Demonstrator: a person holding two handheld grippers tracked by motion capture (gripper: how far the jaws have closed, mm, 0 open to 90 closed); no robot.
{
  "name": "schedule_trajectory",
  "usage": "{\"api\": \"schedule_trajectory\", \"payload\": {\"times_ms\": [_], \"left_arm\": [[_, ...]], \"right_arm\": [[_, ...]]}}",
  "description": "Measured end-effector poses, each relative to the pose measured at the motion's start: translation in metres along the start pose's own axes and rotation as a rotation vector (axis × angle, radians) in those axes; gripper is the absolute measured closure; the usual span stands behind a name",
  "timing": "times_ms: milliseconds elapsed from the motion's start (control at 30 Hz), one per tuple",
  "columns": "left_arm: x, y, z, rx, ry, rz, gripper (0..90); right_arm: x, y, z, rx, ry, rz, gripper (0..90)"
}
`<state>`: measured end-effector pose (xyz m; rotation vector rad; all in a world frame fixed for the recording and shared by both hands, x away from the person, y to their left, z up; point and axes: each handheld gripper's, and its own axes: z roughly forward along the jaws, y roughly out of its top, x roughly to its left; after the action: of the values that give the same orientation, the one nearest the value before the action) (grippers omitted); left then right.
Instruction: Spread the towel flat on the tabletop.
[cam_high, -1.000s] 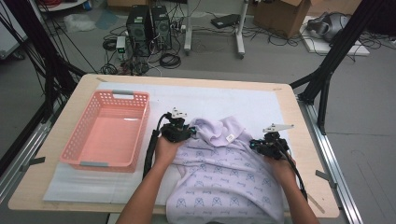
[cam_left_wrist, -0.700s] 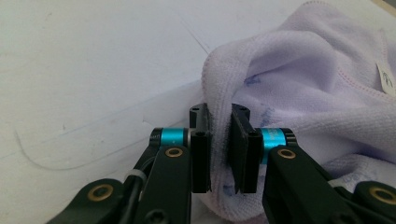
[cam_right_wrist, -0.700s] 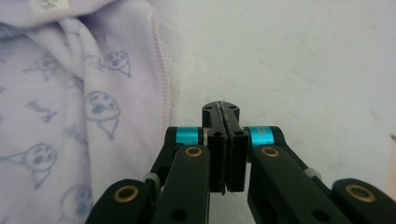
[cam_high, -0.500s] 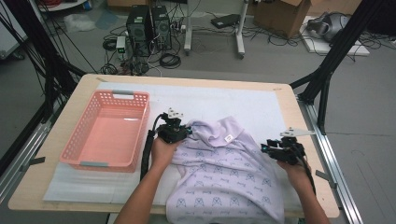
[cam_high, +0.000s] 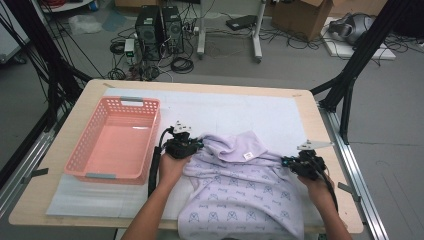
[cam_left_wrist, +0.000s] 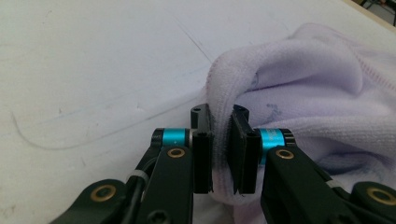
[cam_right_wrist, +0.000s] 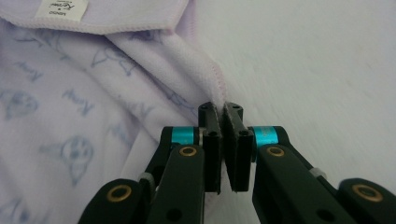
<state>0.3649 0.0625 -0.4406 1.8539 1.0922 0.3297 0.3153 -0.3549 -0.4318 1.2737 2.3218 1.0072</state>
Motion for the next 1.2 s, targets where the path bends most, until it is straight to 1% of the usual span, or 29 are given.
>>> {"api": "schedule_trajectory", "payload": {"times_ms": [33,67,100,133,167,233,267,300,333,367,433,500,533,567,600,633,667,733,800,867,933,967,1000,1033,1067,1100,1133,1167,1200], "left_arm": [[0.0,-0.002,-0.001,0.008,0.007,0.0,80.9],[0.001,-0.005,-0.003,0.032,0.032,0.008,84.5],[0.002,-0.007,-0.003,0.041,0.025,-0.004,84.1],[0.003,-0.009,-0.005,0.036,0.03,0.001,84.0],[0.002,-0.01,-0.007,0.028,0.049,0.025,84.1],[0.002,-0.012,-0.009,0.03,0.042,0.041,83.9],[0.0,-0.011,-0.008,0.017,0.036,0.052,83.4],[-0.001,-0.01,-0.009,0.006,0.035,0.066,82.3],[-0.002,-0.008,-0.008,-0.015,0.031,0.074,79.7],[-0.003,-0.006,-0.008,-0.03,0.031,0.066,74.4],[-0.004,0.002,-0.008,-0.042,0.024,0.051,61.9],[-0.006,0.009,-0.007,-0.047,0.046,0.067,50.6],[-0.006,0.014,-0.006,-0.038,0.04,0.078,49.4],[-0.007,0.017,-0.005,-0.049,0.044,0.086,48.9],[-0.006,0.021,-0.003,-0.053,0.046,0.084,48.4],[-0.004,0.025,0.0,-0.043,0.038,0.076,48.2],[-0.003,0.028,0.005,-0.035,0.042,0.069,48.0],[0.0,0.031,0.013,-0.015,0.049,0.061,47.5],[0.001,0.031,0.023,-0.002,0.045,0.058,47.5],[0.002,0.028,0.031,0.031,0.025,0.053,47.5],[0.0,0.024,0.04,0.067,0.0,0.059,47.8],[-0.001,0.023,0.042,0.072,-0.015,0.052,49.1],[-0.003,0.022,0.044,0.083,-0.041,0.048,52.2],[-0.006,0.021,0.046,0.1,-0.061,0.061,56.9],[-0.01,0.02,0.047,0.103,-0.078,0.093,66.7],[-0.014,0.021,0.047,0.103,-0.072,0.133,73.1],[-0.016,0.022,0.047,0.103,-0.063,0.149,78.7],[-0.015,0.024,0.047,0.109,-0.06,0.152,80.5],[-0.014,0.025,0.046,0.104,-0.051,0.143,81.8]], "right_arm": [[-0.001,-0.006,-0.006,-0.002,-0.004,0.005,86.7],[-0.002,-0.01,-0.011,-0.001,-0.002,0.013,86.8],[-0.003,-0.017,-0.017,0.009,-0.032,0.017,86.8],[-0.004,-0.021,-0.021,0.019,-0.044,0.018,86.7],[-0.005,-0.028,-0.027,0.018,-0.044,0.038,86.7],[-0.008,-0.04,-0.038,0.009,-0.047,0.058,86.6],[-0.01,-0.043,-0.042,0.009,-0.035,0.066,86.1],[-0.01,-0.044,-0.044,0.004,-0.015,0.07,83.0],[-0.009,-0.043,-0.045,-0.002,-0.021,0.055,77.7],[-0.007,-0.04,-0.047,-0.019,-0.032,0.037,73.0],[-0.003,-0.032,-0.05,-0.068,-0.042,0.005,64.9],[0.0,-0.021,-0.051,-0.112,-0.026,-0.02,61.6],[0.002,-0.015,-0.049,-0.126,-0.019,-0.045,61.2],[0.003,-0.009,-0.046,-0.127,-0.006,-0.067,61.2],[0.005,-0.003,-0.042,-0.12,0.005,-0.098,61.4],[0.007,0.002,-0.037,-0.11,0.01,-0.126,62.1],[0.009,0.008,-0.032,-0.098,0.022,-0.145,62.3],[0.01,0.016,-0.02,-0.077,0.042,-0.173,63.0],[0.011,0.022,-0.008,-0.046,0.069,-0.17,62.2],[0.011,0.026,0.003,-0.007,0.09,-0.16,61.9],[0.011,0.029,0.016,0.035,0.101,-0.171,61.9],[0.011,0.03,0.023,0.063,0.102,-0.181,63.6],[0.01,0.03,0.026,0.071,0.102,-0.184,68.5],[0.009,0.03,0.029,0.082,0.121,-0.171,72.6],[0.007,0.03,0.031,0.079,0.135,-0.149,77.2],[0.004,0.031,0.032,0.079,0.148,-0.133,82.0],[0.001,0.032,0.033,0.08,0.157,-0.121,83.9],[-0.001,0.034,0.032,0.083,0.155,-0.115,84.8],[-0.003,0.037,0.031,0.074,0.143,-0.111,85.1]]}}
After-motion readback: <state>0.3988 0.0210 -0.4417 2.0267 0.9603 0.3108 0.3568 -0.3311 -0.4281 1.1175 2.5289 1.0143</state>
